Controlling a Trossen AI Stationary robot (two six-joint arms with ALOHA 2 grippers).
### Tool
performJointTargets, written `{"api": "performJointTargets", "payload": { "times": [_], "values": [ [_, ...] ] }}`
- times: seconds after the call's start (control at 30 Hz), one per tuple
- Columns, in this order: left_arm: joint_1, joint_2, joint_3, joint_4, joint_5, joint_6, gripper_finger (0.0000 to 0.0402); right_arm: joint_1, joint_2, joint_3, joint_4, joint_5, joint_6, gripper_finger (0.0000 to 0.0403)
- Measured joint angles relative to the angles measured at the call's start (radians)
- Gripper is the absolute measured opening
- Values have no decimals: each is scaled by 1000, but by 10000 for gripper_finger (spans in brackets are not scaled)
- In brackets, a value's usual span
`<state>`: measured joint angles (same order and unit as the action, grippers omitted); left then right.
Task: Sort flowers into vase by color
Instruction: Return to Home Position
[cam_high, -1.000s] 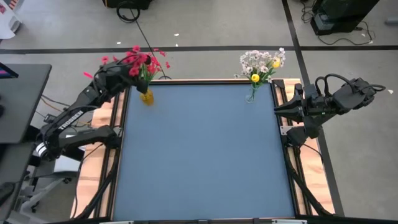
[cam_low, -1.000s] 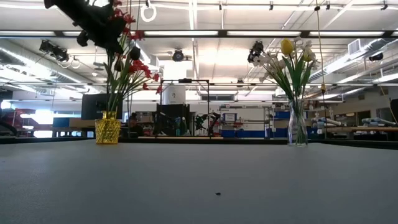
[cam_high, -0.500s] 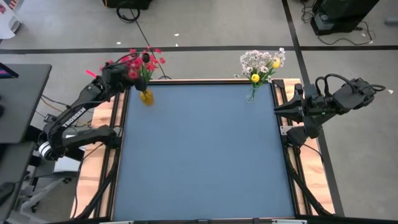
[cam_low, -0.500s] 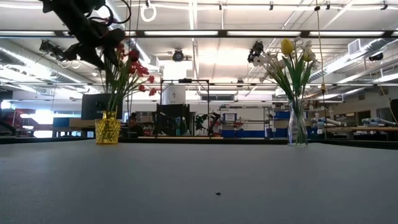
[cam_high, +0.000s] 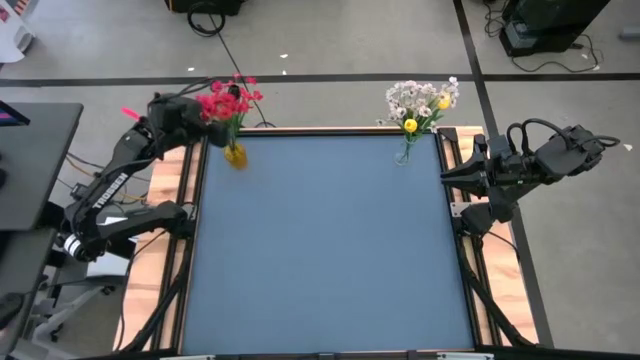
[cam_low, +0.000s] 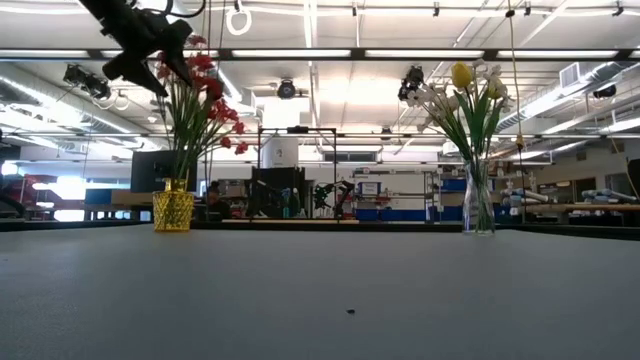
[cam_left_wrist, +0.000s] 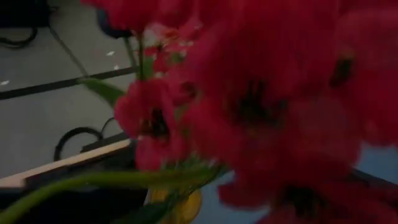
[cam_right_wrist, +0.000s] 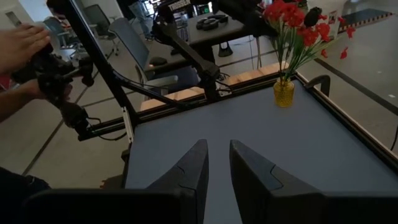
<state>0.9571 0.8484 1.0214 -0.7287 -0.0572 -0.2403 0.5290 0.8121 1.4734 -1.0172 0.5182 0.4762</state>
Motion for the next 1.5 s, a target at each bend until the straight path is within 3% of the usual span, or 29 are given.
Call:
{"api": "performJointTargets", "payload": {
  "times": [0.4, 0.73, 0.97, 1.1, 1.27, 1.37, 1.5],
  "values": [
    [28, -2, 44, -279, 101, 76, 337, 0, 0, 0, 0, 0, 0, 75],
    [11, 1, 315, -610, 126, 93, 337, 0, 0, 0, 0, 0, 0, 75],
    [-101, -71, 381, -642, 163, -22, 337, 0, 0, 0, 0, 0, 0, 76],
    [-218, -126, 382, -599, 241, -134, 335, 0, 0, 0, 0, 0, 0, 75],
    [-364, -142, 381, -416, 289, -125, 318, 0, 0, 0, 0, 0, 0, 75],
    [-450, -123, 357, -238, 308, -70, 305, 0, 0, 0, 0, 0, 0, 75],
    [-580, -99, 181, 110, 340, -37, 288, 0, 0, 0, 0, 0, 0, 75]
  ]
}}
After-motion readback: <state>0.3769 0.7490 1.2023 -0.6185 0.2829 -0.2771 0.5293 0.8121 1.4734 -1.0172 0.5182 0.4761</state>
